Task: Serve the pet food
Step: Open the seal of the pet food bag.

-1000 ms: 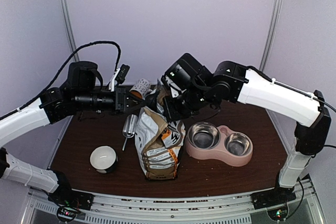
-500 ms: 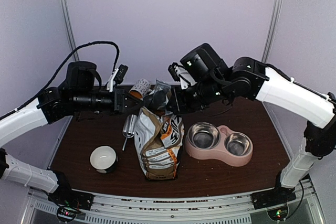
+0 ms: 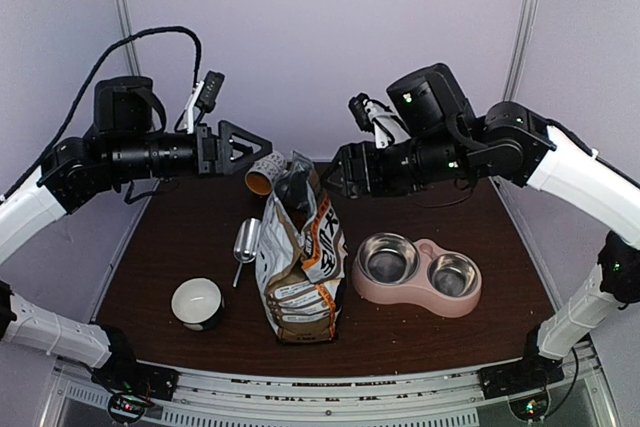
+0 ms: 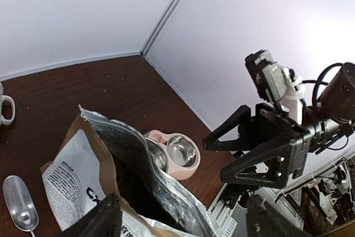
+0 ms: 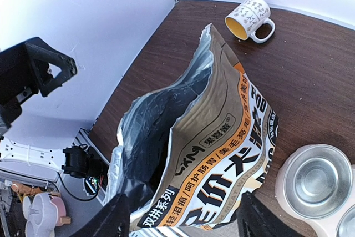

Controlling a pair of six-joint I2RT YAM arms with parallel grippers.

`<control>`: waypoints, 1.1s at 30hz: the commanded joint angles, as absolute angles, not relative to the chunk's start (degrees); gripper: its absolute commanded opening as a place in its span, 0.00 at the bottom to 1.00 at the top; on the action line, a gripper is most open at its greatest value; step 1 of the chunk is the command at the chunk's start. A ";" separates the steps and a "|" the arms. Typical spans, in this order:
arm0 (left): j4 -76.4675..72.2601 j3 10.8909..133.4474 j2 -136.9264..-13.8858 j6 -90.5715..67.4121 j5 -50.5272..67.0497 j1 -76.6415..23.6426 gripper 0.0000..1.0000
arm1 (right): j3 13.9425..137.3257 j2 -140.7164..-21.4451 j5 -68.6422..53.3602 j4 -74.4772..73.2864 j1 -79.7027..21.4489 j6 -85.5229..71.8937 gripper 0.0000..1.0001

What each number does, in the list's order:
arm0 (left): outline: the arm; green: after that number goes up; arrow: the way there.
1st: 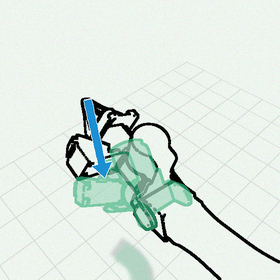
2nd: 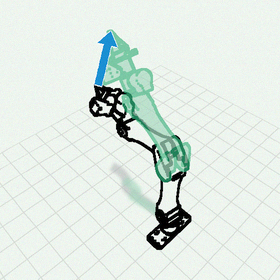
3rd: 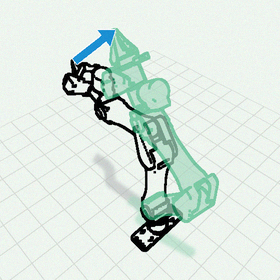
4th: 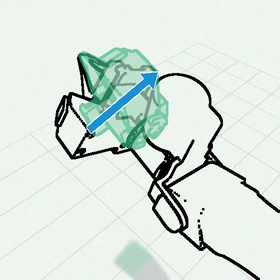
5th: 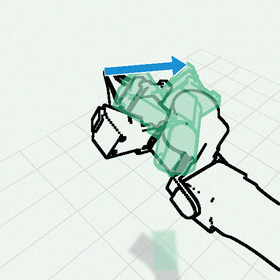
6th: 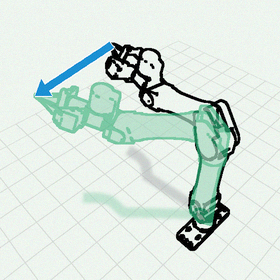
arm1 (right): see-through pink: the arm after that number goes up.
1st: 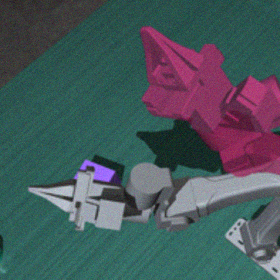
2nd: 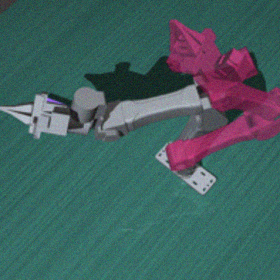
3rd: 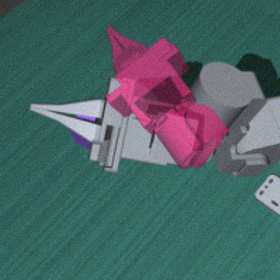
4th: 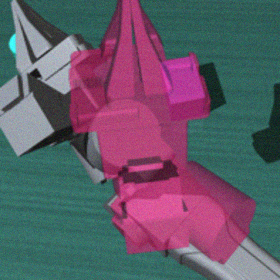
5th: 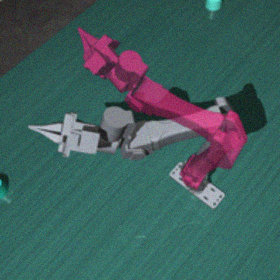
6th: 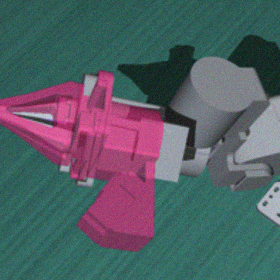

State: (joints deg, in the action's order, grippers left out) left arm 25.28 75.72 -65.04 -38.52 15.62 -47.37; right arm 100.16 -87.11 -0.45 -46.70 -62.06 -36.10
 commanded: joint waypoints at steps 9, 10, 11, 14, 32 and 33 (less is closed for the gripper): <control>31.46 82.39 -70.49 -34.73 11.29 -47.96 0.87 | 108.41 -92.77 2.16 -50.26 -62.29 -33.58 0.70; 31.51 82.51 -71.02 -34.76 11.37 -48.03 0.87 | 109.43 -93.72 2.30 -50.72 -62.29 -33.54 0.70; 31.74 82.67 -71.70 -34.70 11.50 -48.07 0.87 | 110.60 -94.91 2.51 -51.31 -62.30 -33.45 0.70; 32.97 83.64 -73.80 -34.79 11.09 -48.32 0.88 | 115.12 -98.65 4.49 -54.28 -62.31 -33.17 0.68; 42.15 84.62 -79.04 -35.41 1.49 -48.78 0.66 | 118.83 -103.21 16.51 -65.95 -62.41 -32.65 0.19; 42.93 84.34 -78.95 -35.59 0.74 -48.78 0.63 | 118.67 -102.65 17.90 -66.72 -62.28 -32.61 0.18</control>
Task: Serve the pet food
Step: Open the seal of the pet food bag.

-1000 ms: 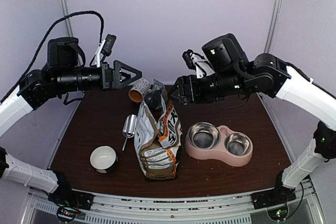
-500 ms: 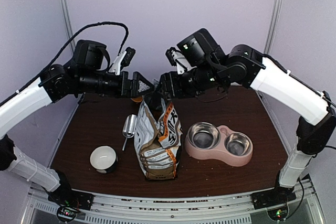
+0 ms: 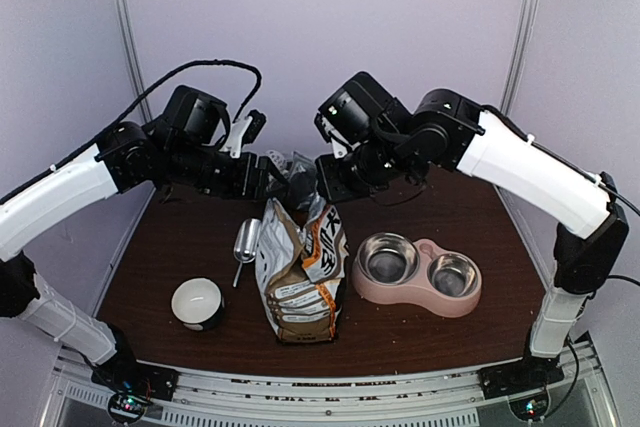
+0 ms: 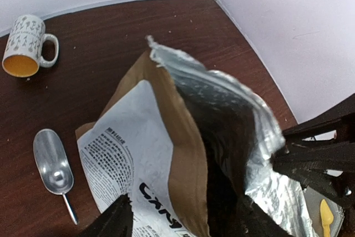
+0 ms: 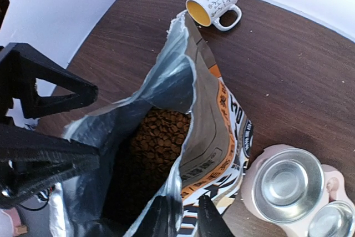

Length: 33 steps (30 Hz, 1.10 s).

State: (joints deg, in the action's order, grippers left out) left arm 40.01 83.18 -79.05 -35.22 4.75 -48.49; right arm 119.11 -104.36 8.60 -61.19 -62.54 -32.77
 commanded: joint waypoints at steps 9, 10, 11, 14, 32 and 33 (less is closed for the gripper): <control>45.31 81.31 -75.81 -38.08 -3.52 -48.83 0.51 | 104.43 -94.64 20.39 -65.40 -59.95 -35.61 0.17; 45.57 81.28 -75.51 -38.28 -3.93 -48.87 0.51 | 103.59 -93.95 20.20 -65.11 -59.74 -35.75 0.18; 45.62 81.30 -75.15 -38.35 -4.08 -48.87 0.51 | 102.90 -93.35 20.03 -64.88 -59.62 -35.86 0.18; 45.51 81.93 -74.89 -38.20 -3.86 -48.85 0.49 | 103.26 -92.51 18.30 -63.98 -59.50 -35.52 0.20; 43.35 91.08 -80.93 -32.71 2.73 -49.17 0.85 | 116.94 -98.26 7.92 -61.36 -60.00 -32.55 0.65; 45.57 92.00 -81.85 -32.09 1.91 -49.46 0.86 | 117.80 -99.13 7.99 -61.83 -60.25 -32.45 0.66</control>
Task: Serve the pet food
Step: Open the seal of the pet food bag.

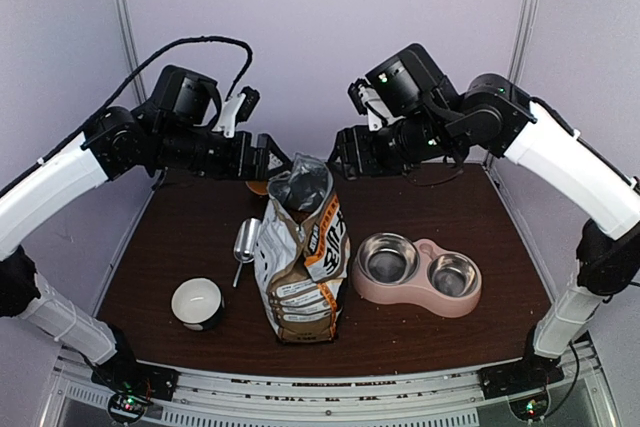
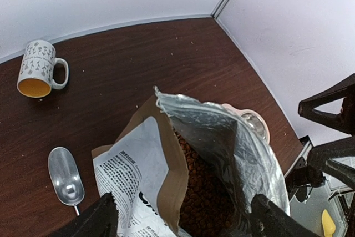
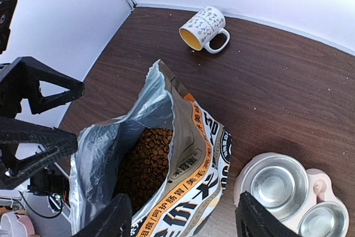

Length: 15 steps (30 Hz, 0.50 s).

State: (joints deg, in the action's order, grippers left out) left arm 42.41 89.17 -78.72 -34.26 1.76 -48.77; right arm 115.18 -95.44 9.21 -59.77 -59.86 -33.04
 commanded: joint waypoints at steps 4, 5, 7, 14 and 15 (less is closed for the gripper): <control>49.95 95.01 -84.89 -30.35 -0.49 -50.32 0.88 | 122.68 -103.44 8.87 -64.30 -60.89 -31.79 0.68; 50.34 95.43 -85.47 -29.99 -0.71 -50.43 0.88 | 123.68 -104.41 9.14 -64.99 -61.03 -31.67 0.69; 50.74 95.86 -86.44 -29.49 -1.19 -50.58 0.87 | 126.13 -106.75 9.70 -66.75 -61.24 -31.43 0.68; 53.24 96.09 -87.46 -29.66 -7.39 -51.06 0.46 | 129.38 -110.98 14.86 -72.70 -61.35 -30.64 0.60; 53.60 96.00 -87.19 -29.85 -8.57 -51.06 0.37 | 129.33 -111.17 16.52 -74.11 -61.23 -30.55 0.57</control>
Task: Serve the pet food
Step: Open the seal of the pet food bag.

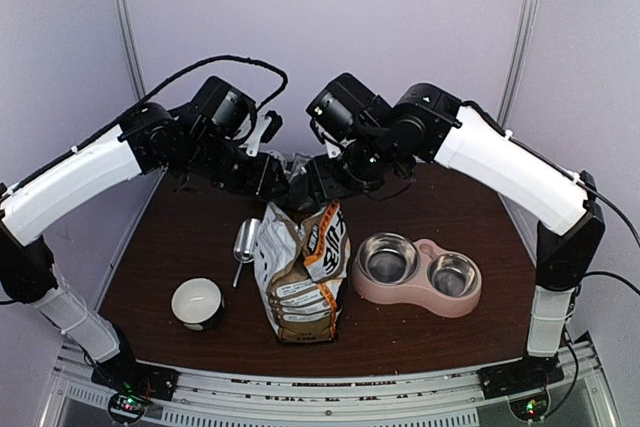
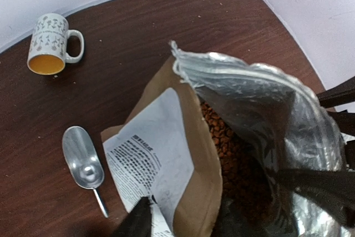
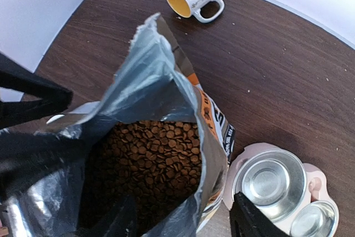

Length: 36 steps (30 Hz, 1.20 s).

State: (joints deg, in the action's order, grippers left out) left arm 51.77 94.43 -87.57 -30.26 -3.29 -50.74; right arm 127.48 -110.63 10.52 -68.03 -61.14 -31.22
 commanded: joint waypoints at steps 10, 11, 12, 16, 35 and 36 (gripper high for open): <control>54.89 93.58 -82.94 -33.78 -19.02 -51.07 0.05 | 122.34 -106.62 24.78 -80.38 -58.39 -32.14 0.37; 54.48 93.33 -82.47 -33.86 -19.51 -51.07 0.04 | 121.72 -105.87 24.64 -80.23 -58.01 -32.31 0.37; 53.70 93.08 -82.14 -33.92 -19.47 -51.06 0.04 | 121.00 -105.30 24.43 -79.91 -57.81 -32.35 0.37; 49.81 92.20 -81.65 -33.66 -15.41 -51.06 0.05 | 119.94 -103.96 21.08 -77.00 -57.62 -31.87 0.37; 33.06 79.18 -65.45 -31.70 -9.32 -51.06 0.88 | 106.08 -84.84 10.65 -55.16 -56.41 -28.08 0.84; 33.29 78.25 -64.19 -31.92 -9.80 -51.06 0.88 | 103.30 -82.71 10.18 -53.04 -56.02 -28.11 0.86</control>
State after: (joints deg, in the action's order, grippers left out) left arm 37.19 80.42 -67.33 -31.97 -9.34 -51.42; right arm 109.89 -89.12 11.11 -61.10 -57.36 -28.75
